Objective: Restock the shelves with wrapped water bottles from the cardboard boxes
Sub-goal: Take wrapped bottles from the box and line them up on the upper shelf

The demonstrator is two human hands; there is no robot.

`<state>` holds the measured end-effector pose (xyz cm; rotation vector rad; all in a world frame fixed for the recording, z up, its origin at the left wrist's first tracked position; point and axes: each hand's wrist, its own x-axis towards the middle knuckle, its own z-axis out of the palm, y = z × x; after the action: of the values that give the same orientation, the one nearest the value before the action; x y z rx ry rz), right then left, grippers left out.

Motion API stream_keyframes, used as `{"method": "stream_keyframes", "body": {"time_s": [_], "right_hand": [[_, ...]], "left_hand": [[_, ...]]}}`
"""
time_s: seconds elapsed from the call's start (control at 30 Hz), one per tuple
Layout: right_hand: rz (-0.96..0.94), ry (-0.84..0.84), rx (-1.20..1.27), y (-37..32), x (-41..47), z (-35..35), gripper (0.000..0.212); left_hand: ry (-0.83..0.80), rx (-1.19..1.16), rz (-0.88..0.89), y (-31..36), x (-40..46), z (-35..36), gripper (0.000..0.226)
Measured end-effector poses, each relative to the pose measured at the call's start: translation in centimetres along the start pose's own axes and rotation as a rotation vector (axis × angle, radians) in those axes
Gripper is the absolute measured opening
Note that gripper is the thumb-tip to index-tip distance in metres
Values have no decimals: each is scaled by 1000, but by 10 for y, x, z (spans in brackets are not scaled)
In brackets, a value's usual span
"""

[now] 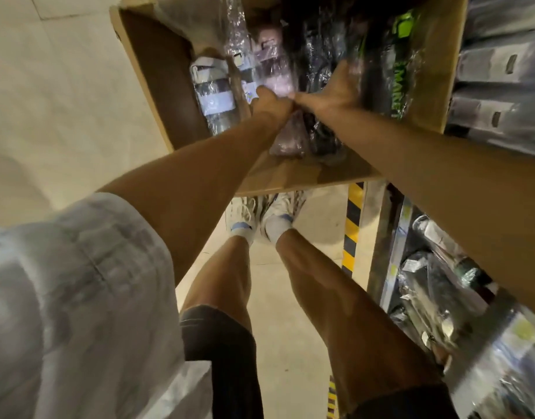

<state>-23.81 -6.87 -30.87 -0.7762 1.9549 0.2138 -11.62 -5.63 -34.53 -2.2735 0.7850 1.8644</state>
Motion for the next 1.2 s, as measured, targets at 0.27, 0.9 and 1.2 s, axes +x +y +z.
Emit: {"method": "stream_keyframes", "body": {"time_s": [0.27,0.9,1.2], "right_hand": [[-103,45,-19,10,26,-8,119],[-80,-42,571,61,-8,-49,104],[-78,34,803,65,-106,-82,93]], "left_hand": [[-5,-108,0,-9,18,4,117],[92,-205,14,1,14,18,116],[-313,-421,164,-23,-105,-57,80]]}}
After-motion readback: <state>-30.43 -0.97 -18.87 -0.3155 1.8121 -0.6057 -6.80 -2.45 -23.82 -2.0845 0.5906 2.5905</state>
